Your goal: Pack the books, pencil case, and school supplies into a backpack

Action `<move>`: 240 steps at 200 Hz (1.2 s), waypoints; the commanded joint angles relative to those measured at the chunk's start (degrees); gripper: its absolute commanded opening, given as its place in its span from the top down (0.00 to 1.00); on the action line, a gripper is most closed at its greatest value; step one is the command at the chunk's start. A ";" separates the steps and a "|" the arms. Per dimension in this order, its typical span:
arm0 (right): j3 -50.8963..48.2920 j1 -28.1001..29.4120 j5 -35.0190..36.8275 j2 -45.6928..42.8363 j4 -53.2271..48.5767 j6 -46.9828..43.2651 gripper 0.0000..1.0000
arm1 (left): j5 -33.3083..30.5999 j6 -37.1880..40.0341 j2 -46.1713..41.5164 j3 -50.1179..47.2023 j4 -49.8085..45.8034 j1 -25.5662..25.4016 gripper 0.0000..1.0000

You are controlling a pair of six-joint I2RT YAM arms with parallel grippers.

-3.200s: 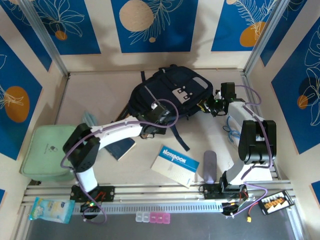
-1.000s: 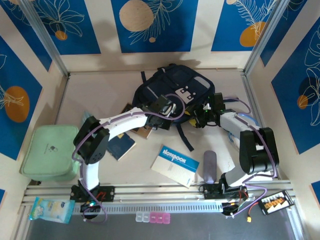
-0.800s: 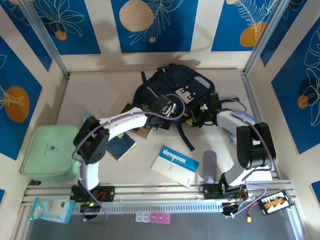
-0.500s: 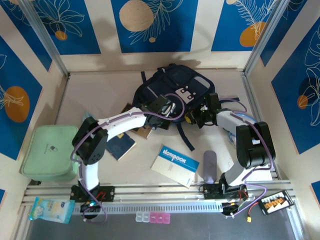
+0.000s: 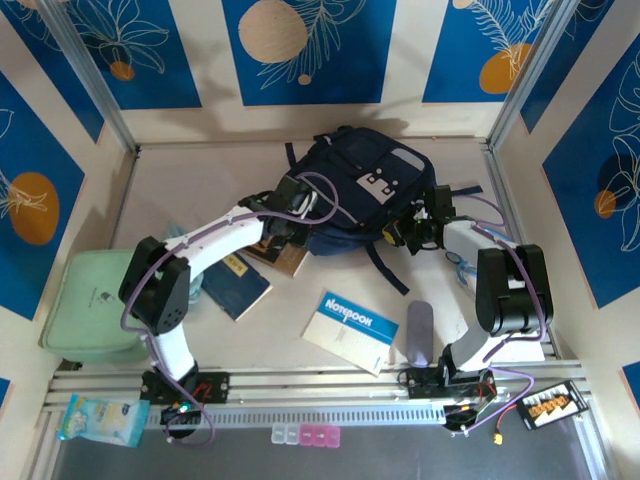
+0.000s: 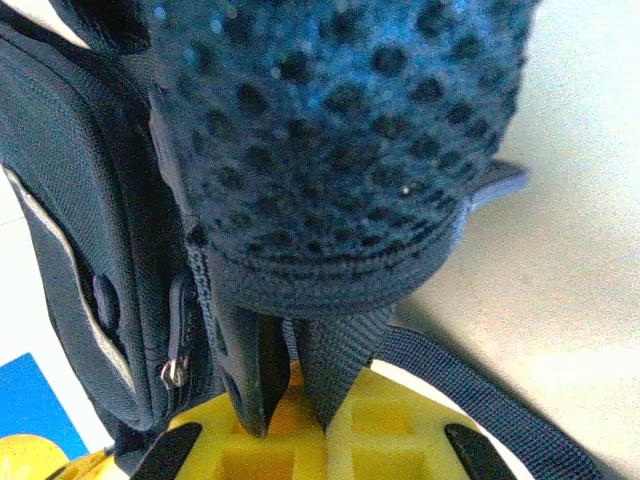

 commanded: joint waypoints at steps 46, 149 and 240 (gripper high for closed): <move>10.79 -3.99 -3.57 1.65 -8.16 -18.25 0.93 | -0.49 -2.51 -9.55 -2.21 -1.27 -8.98 1.00; -1.54 -10.89 6.88 -15.74 -17.25 -7.00 0.34 | 3.10 -5.93 4.88 7.45 4.75 -18.06 1.00; -10.54 -0.45 1.07 -17.80 -8.61 9.32 0.32 | 5.66 -6.13 9.12 10.59 6.93 -18.05 1.00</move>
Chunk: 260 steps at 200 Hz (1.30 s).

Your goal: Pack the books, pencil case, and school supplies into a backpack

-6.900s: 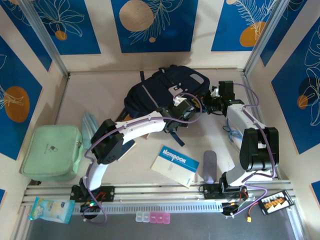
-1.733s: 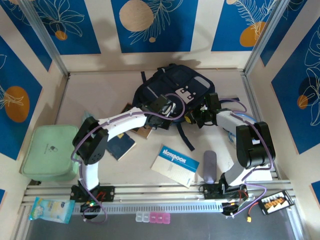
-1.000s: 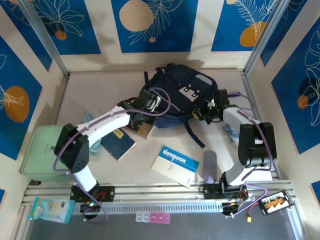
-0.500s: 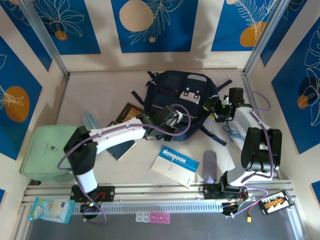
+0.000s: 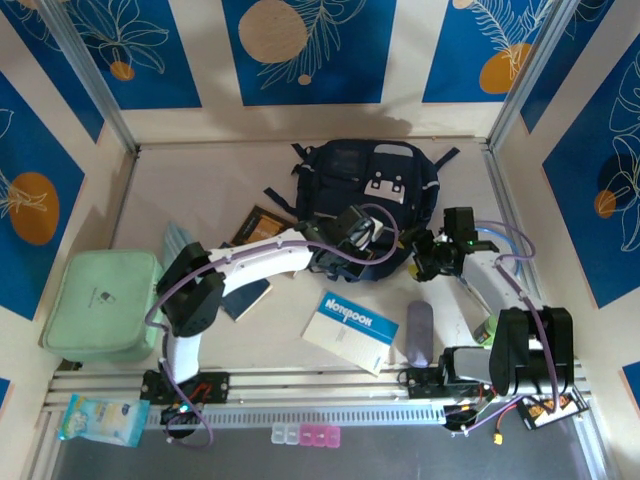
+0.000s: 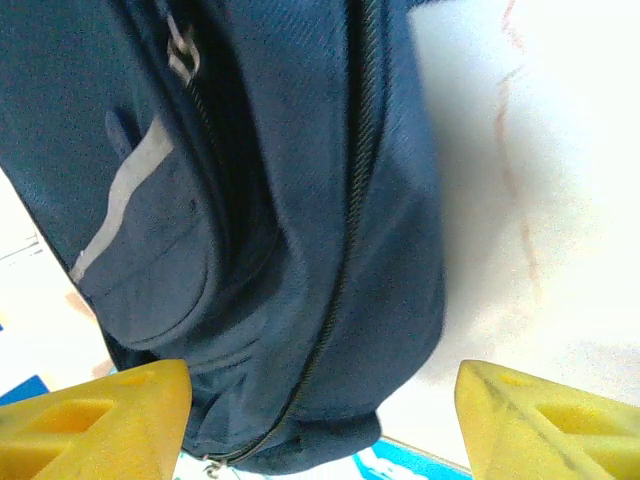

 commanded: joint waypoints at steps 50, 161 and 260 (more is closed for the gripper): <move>-2.66 6.19 0.92 5.02 5.96 8.95 0.46 | 1.44 -1.22 0.02 0.35 2.83 0.07 1.00; 1.30 2.19 10.41 4.61 1.33 2.18 0.84 | 0.35 13.36 -7.14 -4.43 -9.44 5.90 1.00; 9.27 -3.34 18.90 6.62 -3.39 -7.79 0.86 | 2.78 14.63 -6.79 -5.83 -4.31 14.92 1.00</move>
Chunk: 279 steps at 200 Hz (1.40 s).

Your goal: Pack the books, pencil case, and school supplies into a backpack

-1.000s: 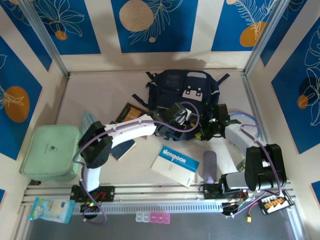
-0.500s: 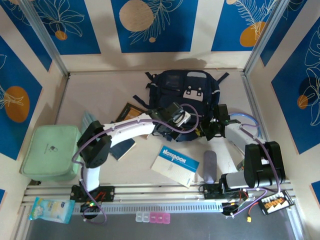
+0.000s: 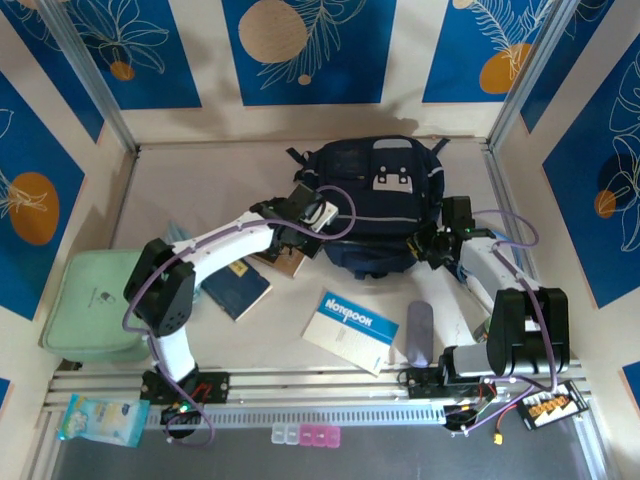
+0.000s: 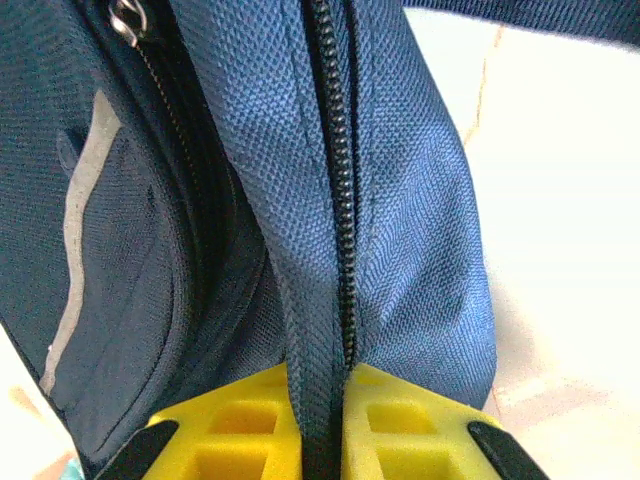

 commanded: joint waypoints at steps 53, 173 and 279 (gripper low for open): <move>6.97 -1.98 10.26 -8.84 -8.80 -4.99 0.41 | 10.87 -2.56 3.76 6.69 7.35 -2.66 1.00; 4.90 7.28 -2.55 -5.46 -17.72 17.11 0.28 | 11.36 -5.68 10.37 10.32 12.22 -6.71 1.00; 3.20 7.59 -2.79 -0.28 -11.18 18.38 0.25 | 11.97 -5.15 9.84 8.61 13.70 -6.90 1.00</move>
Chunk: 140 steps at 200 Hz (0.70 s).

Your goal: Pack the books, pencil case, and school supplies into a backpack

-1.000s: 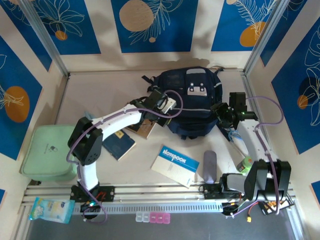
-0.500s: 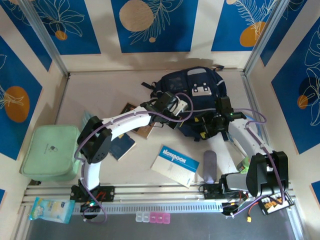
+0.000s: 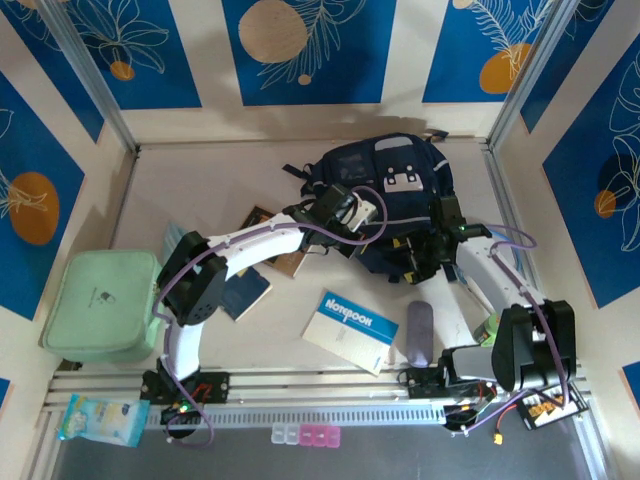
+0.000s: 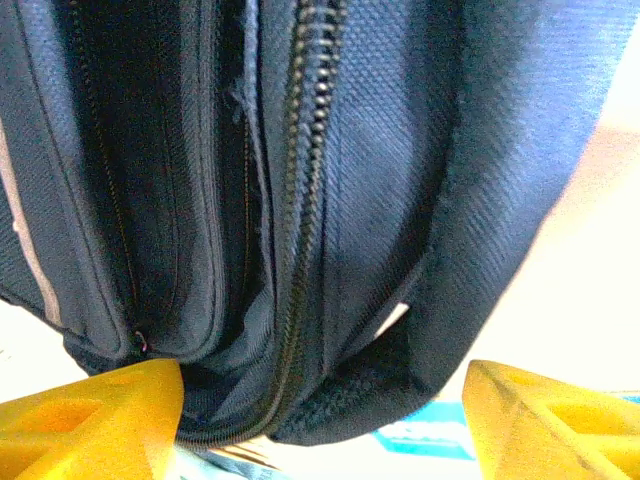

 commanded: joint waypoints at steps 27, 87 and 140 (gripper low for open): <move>1.45 1.59 -0.15 6.85 1.93 0.03 0.27 | 0.17 0.18 -1.08 -1.07 2.63 -0.38 1.00; -1.20 1.09 4.45 5.07 2.09 0.16 0.72 | -5.45 4.72 -2.70 -1.65 -2.16 0.62 1.00; -0.79 -1.51 4.84 2.46 1.33 -3.22 0.80 | -12.29 10.47 -4.93 -3.68 -8.54 5.11 1.00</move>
